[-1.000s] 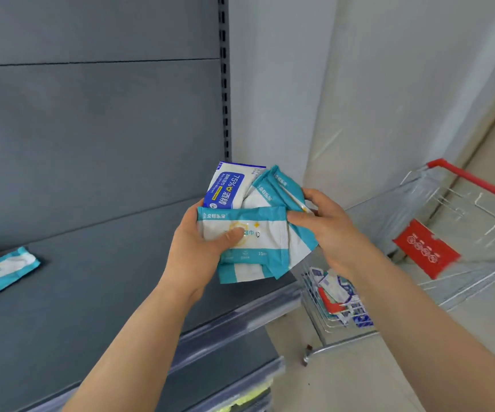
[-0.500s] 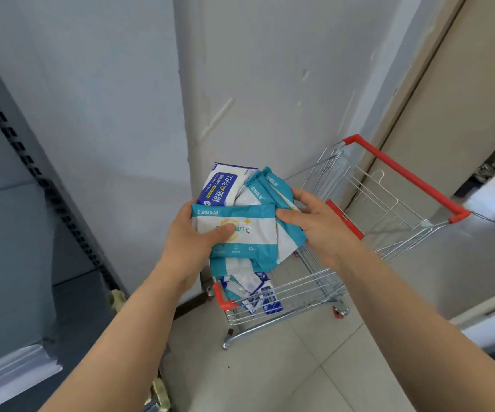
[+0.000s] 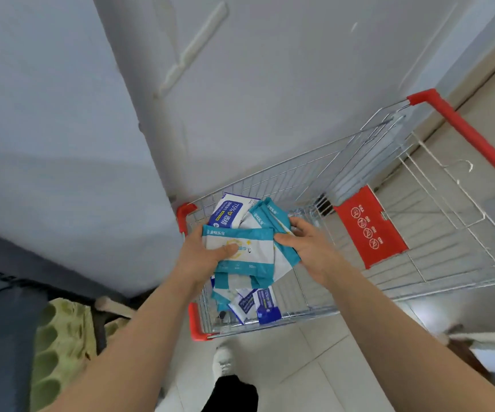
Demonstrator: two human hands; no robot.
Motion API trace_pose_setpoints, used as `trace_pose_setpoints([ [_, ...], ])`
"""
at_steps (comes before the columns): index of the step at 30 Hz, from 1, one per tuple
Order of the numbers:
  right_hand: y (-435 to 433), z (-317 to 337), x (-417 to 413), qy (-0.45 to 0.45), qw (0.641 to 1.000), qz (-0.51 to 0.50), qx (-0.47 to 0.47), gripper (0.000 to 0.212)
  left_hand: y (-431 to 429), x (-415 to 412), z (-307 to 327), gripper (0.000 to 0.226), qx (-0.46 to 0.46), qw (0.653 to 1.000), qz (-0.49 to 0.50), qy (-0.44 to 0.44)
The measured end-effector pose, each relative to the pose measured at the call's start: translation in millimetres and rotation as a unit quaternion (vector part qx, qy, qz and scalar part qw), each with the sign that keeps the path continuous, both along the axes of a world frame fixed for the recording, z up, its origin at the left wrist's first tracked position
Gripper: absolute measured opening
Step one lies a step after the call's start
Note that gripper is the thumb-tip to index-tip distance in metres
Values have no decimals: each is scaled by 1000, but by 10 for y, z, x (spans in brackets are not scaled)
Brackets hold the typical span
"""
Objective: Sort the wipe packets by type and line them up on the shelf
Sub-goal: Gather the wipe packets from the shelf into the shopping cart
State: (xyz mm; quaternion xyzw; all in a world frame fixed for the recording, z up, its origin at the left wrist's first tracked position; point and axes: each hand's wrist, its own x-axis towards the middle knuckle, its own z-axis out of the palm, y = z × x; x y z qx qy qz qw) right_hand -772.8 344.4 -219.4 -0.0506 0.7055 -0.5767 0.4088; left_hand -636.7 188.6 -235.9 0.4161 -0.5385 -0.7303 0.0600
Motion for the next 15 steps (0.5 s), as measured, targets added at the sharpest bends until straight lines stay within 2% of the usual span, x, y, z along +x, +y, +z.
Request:
trace_pose_setpoints([
  [5, -346, -797, -544, -36, 998, 32, 40, 35, -262, -474, -728, 53, 31, 998, 25, -54],
  [15, -837, -2519, -1090, -10, 983, 102, 154, 39, -477, -882, -2365, 52, 25, 985, 85, -145],
])
